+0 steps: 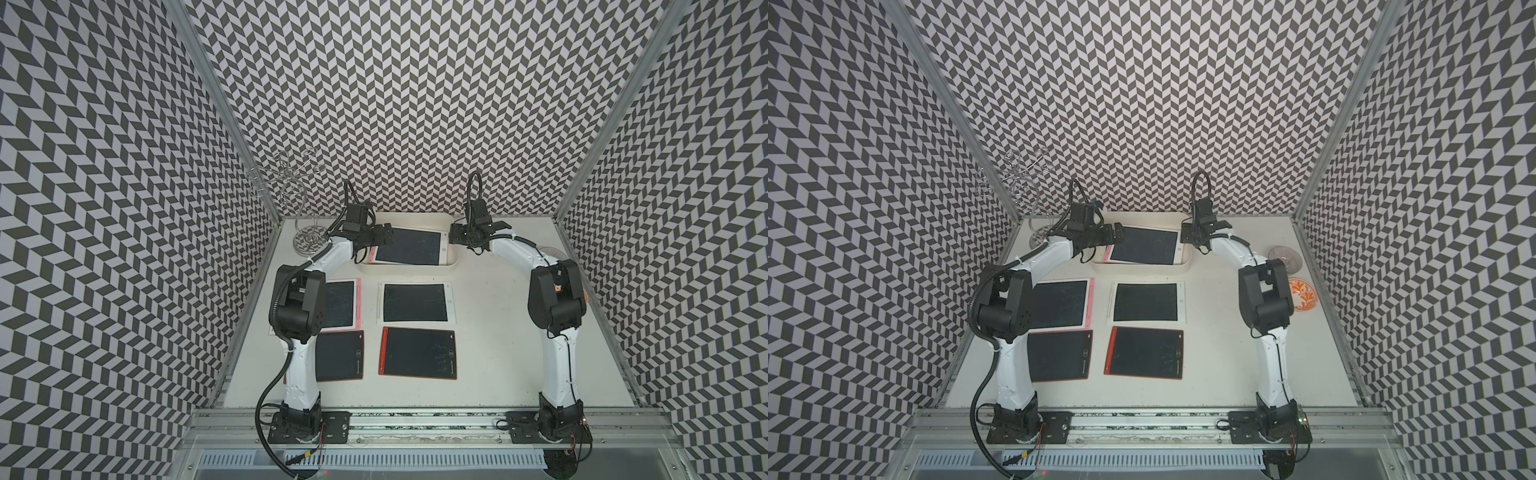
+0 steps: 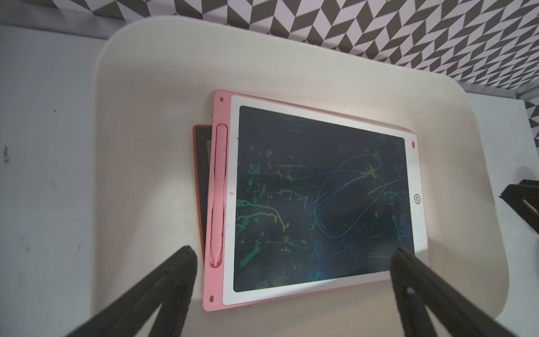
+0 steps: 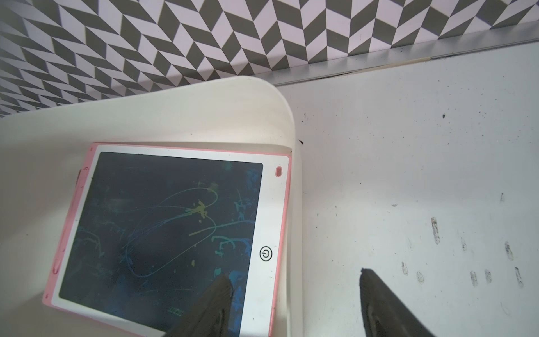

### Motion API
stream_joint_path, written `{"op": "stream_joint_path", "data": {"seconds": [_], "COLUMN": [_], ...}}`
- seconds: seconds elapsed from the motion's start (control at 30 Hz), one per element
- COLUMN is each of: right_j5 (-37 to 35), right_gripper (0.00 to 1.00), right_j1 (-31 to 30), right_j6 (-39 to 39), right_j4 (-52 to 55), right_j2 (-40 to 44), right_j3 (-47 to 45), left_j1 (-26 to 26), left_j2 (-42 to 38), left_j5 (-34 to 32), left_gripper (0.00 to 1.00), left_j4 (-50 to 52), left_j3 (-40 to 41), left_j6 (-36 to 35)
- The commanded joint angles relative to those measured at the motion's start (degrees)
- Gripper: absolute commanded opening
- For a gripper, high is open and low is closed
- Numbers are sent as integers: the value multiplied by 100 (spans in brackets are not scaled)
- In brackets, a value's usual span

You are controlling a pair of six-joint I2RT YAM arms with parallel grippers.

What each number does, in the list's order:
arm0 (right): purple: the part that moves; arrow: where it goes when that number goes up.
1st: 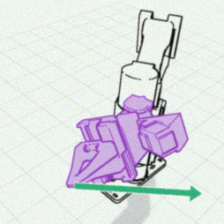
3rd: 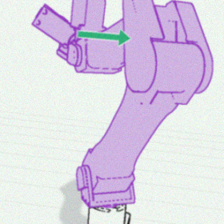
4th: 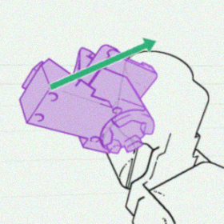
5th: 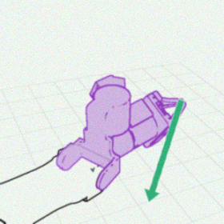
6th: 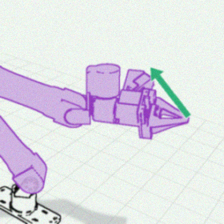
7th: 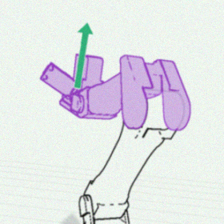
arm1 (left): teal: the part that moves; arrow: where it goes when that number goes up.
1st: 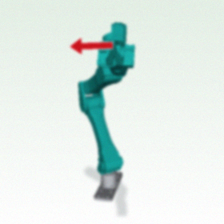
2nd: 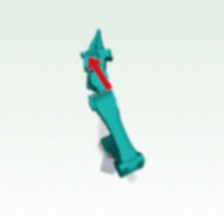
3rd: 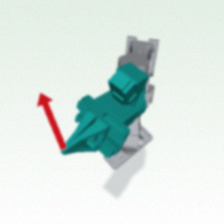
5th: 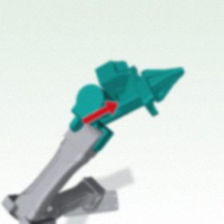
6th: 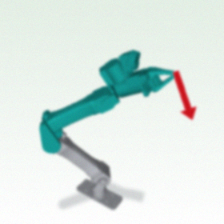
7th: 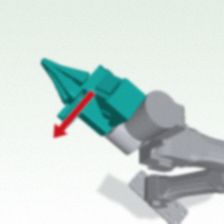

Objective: Take out the writing tablet from the storage box
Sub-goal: Pick up the writing tablet from the storage box.

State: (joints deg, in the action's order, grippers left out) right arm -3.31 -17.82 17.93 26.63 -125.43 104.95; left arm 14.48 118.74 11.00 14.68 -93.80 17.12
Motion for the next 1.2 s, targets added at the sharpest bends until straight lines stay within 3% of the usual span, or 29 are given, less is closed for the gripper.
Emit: {"op": "stream_joint_path", "data": {"seconds": [0.0,0.17,0.57,1.17], "right_j5": [-217,-300,-432,-353], "right_gripper": [66,58,28,4], "right_j1": [-75,-90,-91,-88], "right_j6": [-87,-124,-282,-275], "right_j4": [25,71,34,0], "right_j2": [-229,-449,-650,-606], "right_j3": [272,456,600,606], "left_j1": [-24,-24,-33,-233], "left_j2": [207,376,828,1432], "left_j5": [-59,-55,-117,-96], "left_gripper": [99,99,99,99], "left_j4": [303,440,549,1010], "left_j3": [-349,-481,-648,-1342], "left_j6": [-210,-266,-282,-405]}}
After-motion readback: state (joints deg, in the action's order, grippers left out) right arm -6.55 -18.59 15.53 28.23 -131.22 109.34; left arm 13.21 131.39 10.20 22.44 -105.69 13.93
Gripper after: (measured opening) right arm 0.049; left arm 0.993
